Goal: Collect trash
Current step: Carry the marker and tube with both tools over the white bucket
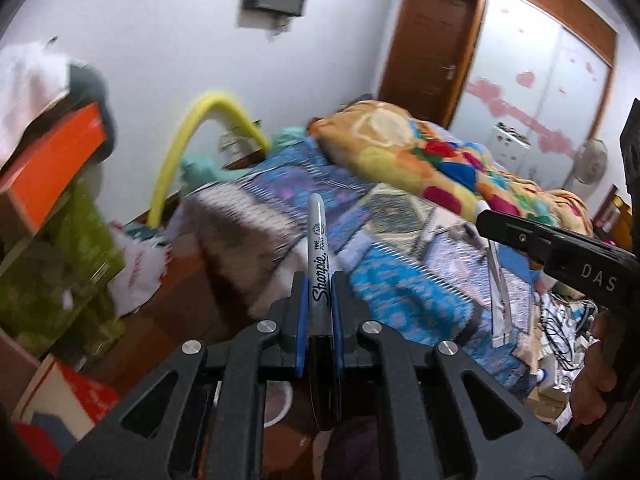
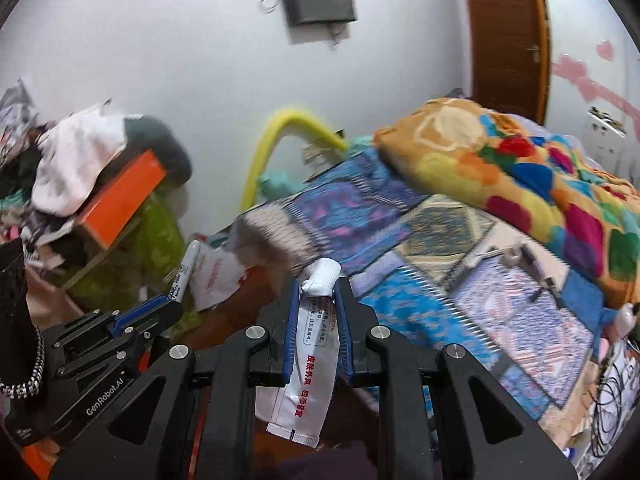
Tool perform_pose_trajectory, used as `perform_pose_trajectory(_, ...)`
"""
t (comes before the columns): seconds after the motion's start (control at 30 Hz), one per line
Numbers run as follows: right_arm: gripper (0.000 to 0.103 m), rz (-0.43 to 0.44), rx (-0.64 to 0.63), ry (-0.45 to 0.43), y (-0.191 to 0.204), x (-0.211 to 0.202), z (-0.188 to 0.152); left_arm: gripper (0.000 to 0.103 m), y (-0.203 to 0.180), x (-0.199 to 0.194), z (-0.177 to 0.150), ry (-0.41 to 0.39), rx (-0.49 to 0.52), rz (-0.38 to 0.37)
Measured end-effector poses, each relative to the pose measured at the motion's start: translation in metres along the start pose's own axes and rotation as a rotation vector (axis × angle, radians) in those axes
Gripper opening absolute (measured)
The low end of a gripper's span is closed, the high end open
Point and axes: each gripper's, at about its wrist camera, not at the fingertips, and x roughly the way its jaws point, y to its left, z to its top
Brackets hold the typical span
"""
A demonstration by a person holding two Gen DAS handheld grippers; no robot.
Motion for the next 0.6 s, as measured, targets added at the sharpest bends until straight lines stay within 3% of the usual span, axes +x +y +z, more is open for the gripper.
perform_pose_trajectory(0.33,0.017,0.087,-0.069,0.172,0.064,0.072,-0.027,0.01,0.081,0.025,-0.05,0.146,-0.127,0.066)
perform_pose_trajectory(0.6,0.017,0.086,-0.131,0.318,0.092,0.134,-0.054,0.01,0.115,0.083,-0.097,0.311,-0.176,0.092)
